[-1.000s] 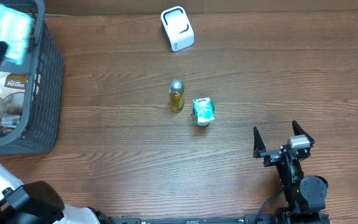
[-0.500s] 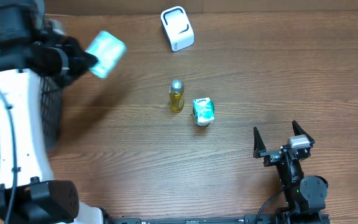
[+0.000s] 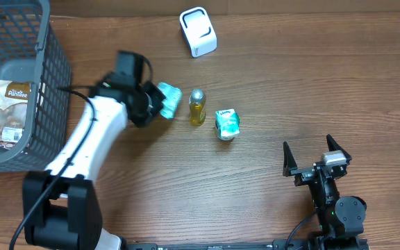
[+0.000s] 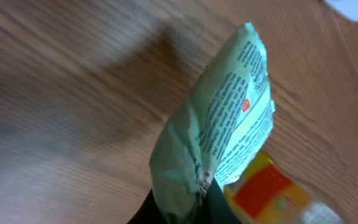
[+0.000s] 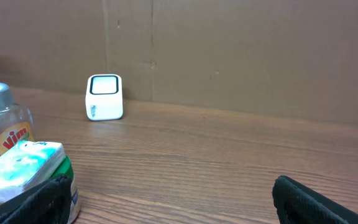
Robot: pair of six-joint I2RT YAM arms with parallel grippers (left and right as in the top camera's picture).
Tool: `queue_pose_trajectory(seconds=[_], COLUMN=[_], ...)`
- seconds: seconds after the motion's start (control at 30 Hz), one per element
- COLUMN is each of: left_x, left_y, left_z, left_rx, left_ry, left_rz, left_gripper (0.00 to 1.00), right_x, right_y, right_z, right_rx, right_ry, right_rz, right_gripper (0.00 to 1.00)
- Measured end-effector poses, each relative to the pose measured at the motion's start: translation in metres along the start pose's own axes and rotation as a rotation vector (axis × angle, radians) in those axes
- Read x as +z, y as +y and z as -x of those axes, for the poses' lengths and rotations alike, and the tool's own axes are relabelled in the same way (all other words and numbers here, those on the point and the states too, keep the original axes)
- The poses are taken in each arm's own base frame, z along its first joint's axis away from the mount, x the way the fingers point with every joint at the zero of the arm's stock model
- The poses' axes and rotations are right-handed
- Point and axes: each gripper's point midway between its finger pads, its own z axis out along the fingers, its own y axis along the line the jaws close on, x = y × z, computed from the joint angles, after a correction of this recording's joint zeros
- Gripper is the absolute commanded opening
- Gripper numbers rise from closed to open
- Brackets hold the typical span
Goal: Scan the item barcode
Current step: 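Lift the wipes pack out and carry it toward the scanner, then hold the wipes pack near the scanner and lower it onto the table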
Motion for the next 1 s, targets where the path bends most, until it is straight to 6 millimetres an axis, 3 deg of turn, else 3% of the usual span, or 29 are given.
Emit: queue_pose_trajectory(seconds=[0.13,0.33,0.53,0.7,0.8,0.9,1.0], left_x=[0.026,0.043,0.045,0.045,0.045,0.045,0.045], left_y=[0.005,0.019,0.02,0.021,0.021,0.02,0.02], left_z=[-0.029,-0.062,-0.071,-0.071,-0.072,-0.073,-0.074], left_rx=[-0.005,0.007,0.014,0.061,0.129,0.226,0.331], left_ry=[0.006,0.03,0.033,0.035,0.039,0.048,0.058], left_rz=[-0.001,0.049,0.063,0.066,0.064,0.058,0.053], left_gripper=[0.04,0.08,0.27,0.37,0.54,0.8,0.88], right_x=[0.0,0.0,0.0,0.0,0.0,0.0,0.0], right_y=[0.0,0.0,0.0,0.0,0.0,0.0,0.0], right_z=[0.0,0.0,0.0,0.0,0.0,0.0,0.0], right_rx=[0.0,0.0,0.0,0.0,0.0,0.0,0.0], right_ry=[0.0,0.0,0.0,0.0,0.0,0.0,0.0], right_rz=[0.0,0.0,-0.001,-0.001,-0.001,0.0,0.0], right_gripper=[1.0,1.0,1.0,1.0,1.0,1.0,1.0])
